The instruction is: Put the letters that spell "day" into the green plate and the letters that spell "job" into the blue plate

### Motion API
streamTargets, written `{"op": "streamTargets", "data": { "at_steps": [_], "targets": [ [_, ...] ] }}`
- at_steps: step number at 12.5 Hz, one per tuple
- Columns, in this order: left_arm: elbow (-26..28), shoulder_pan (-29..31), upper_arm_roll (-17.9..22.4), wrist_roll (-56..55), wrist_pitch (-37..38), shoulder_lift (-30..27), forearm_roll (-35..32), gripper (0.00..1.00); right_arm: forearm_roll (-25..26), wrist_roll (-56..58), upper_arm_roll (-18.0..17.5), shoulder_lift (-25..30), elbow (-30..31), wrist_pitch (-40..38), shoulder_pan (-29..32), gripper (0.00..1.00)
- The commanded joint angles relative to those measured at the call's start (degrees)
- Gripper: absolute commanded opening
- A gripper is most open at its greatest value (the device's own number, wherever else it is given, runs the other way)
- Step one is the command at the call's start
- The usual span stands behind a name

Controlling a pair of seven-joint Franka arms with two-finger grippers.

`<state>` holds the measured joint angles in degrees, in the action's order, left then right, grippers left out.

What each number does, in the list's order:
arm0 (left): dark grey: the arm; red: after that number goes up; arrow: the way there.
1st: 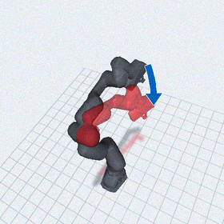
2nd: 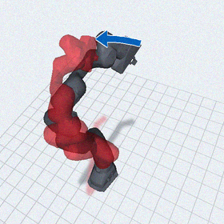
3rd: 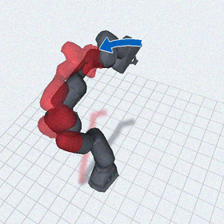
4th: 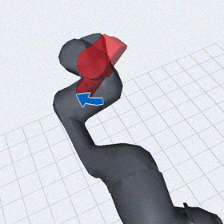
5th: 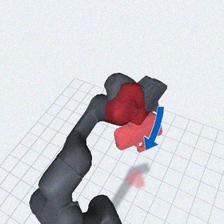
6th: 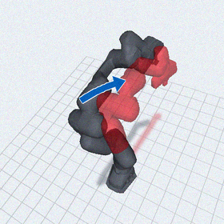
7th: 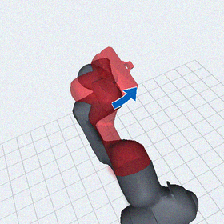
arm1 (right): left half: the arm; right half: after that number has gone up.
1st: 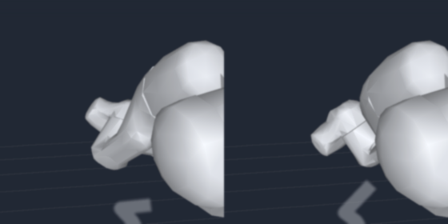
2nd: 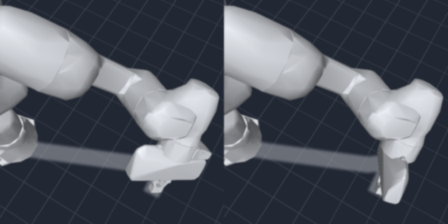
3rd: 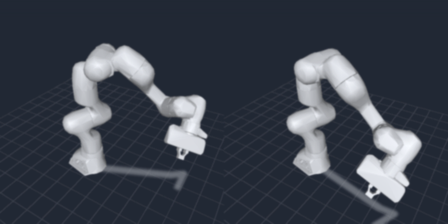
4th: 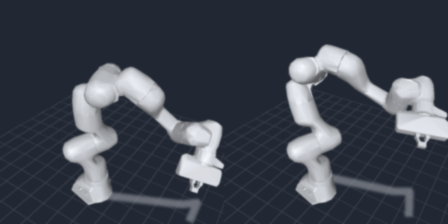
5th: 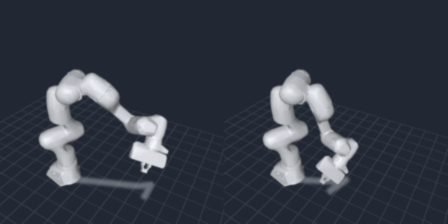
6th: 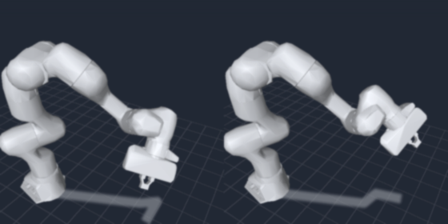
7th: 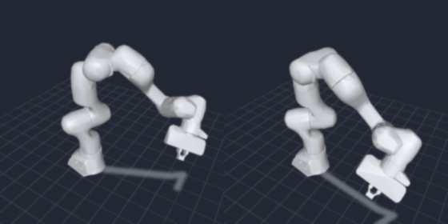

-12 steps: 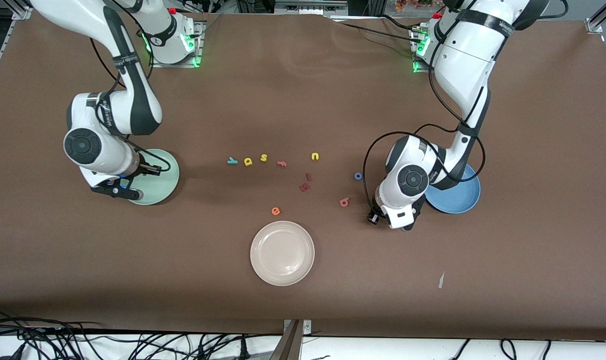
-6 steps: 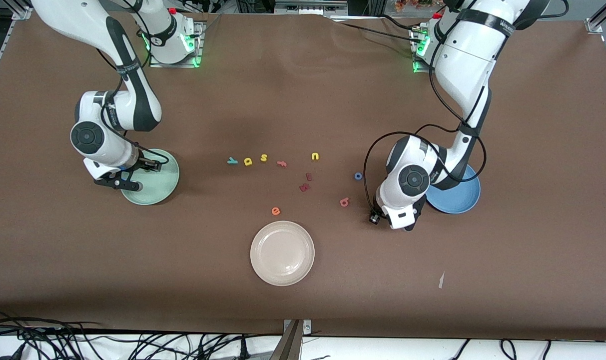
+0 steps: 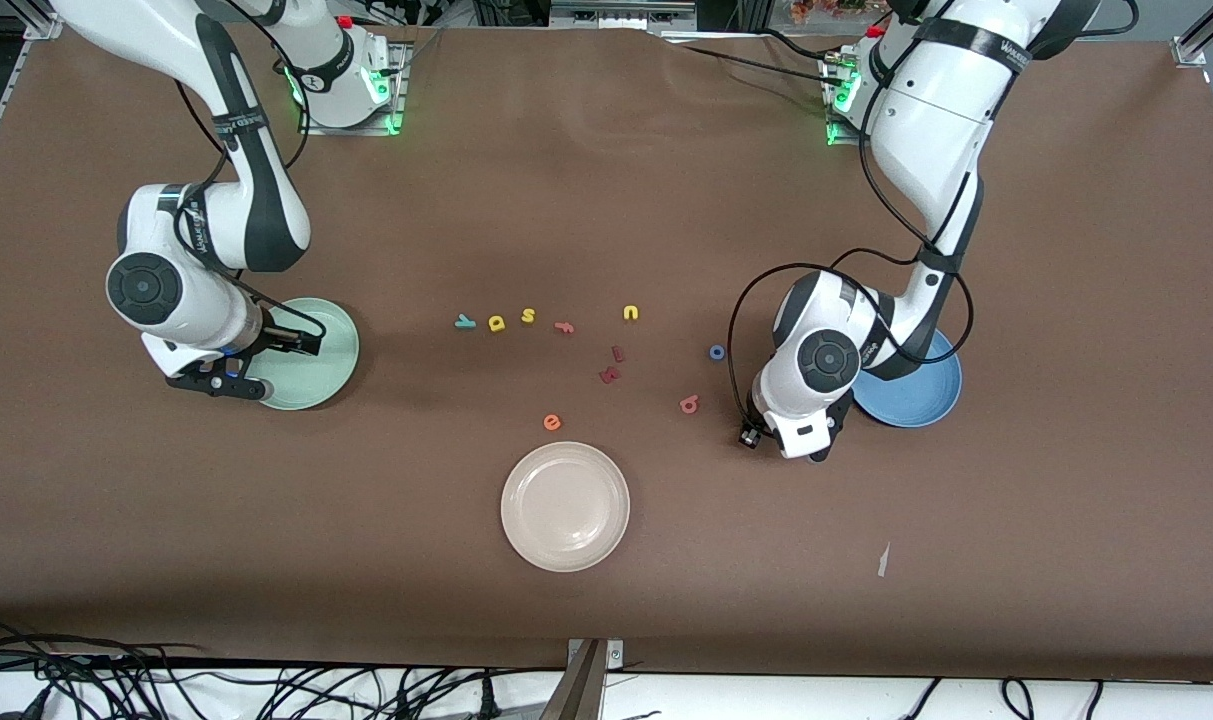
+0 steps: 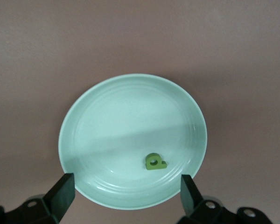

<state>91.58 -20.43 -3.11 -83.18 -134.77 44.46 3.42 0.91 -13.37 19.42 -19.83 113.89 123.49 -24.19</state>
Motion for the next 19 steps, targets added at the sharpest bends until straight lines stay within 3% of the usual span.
{"op": "streamTargets", "data": {
  "at_steps": [1, 6, 9, 12, 16, 19],
  "targets": [
    [1.4, 0.0, 0.6, 0.3, 2.7, -0.4, -3.0, 0.0, -0.3, 1.1, -0.3, -0.8, -2.4, -1.3, -0.5, 1.0],
    [1.1, 2.8, 0.5, 21.1, 16.0, -5.9, -5.3, 0.0, -0.3, 1.0, -0.9, -1.5, -7.8, -7.7, -0.5, 1.0],
    [2.8, 6.1, 0.6, 37.8, 21.3, -9.8, -5.3, 0.0, -0.4, -0.3, -4.6, -1.3, -12.5, -14.9, -0.6, 1.0],
    [4.8, 8.8, 0.6, 45.3, 21.3, -12.0, -5.4, 0.0, -6.4, -3.4, -7.6, -1.3, -17.3, -20.4, -0.6, 1.0],
    [7.7, 13.7, 0.6, 58.6, 21.9, -14.1, -6.1, 0.0, -8.6, -14.5, -9.6, -2.4, -17.6, -19.3, -5.2, 1.0],
    [8.0, 16.4, 0.6, 65.8, 25.3, -13.2, -9.3, 0.0, -8.6, -30.1, -9.5, -2.0, -13.0, -13.4, -7.7, 1.0]
  ]
}}
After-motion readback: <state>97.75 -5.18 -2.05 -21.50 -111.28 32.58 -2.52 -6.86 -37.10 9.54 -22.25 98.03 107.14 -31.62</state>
